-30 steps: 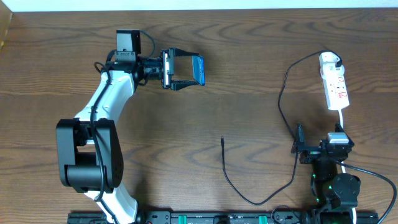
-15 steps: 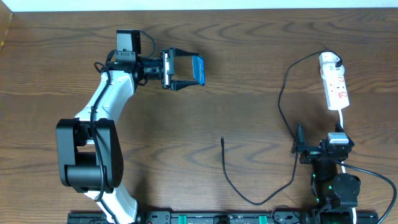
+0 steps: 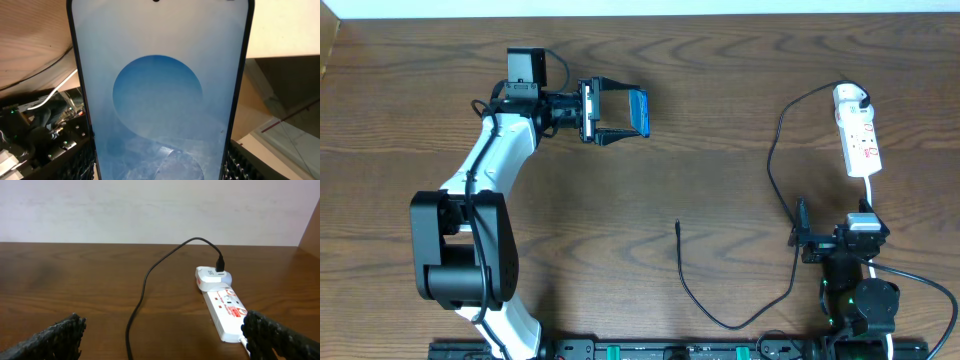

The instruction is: Plug charger to phone and switch on socket

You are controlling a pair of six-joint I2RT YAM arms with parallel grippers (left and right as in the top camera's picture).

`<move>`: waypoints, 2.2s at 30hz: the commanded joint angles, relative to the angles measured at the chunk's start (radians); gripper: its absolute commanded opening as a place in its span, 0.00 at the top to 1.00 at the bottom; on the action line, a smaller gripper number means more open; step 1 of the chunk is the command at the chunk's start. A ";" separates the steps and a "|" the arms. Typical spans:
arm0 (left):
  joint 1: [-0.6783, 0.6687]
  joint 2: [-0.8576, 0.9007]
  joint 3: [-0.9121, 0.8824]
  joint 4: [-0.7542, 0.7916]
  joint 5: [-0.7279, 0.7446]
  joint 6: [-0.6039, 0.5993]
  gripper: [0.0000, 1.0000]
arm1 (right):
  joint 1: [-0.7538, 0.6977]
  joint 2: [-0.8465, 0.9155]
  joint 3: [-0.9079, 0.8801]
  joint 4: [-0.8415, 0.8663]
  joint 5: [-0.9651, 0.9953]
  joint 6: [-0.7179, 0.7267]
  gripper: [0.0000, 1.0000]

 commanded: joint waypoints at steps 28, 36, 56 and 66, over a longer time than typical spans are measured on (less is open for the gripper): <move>0.004 -0.036 0.008 0.006 0.038 -0.001 0.93 | 0.005 -0.006 -0.001 -0.002 0.011 0.011 0.01; 0.003 -0.036 0.008 0.006 -0.014 -0.001 0.92 | 0.005 -0.006 -0.001 -0.003 0.011 0.011 0.01; 0.001 -0.036 0.008 0.005 -0.090 0.280 0.93 | 0.005 -0.006 -0.001 -0.003 0.011 0.011 0.01; 0.001 -0.036 0.008 0.005 -0.096 0.433 0.93 | 0.005 -0.006 -0.001 -0.003 0.011 0.011 0.01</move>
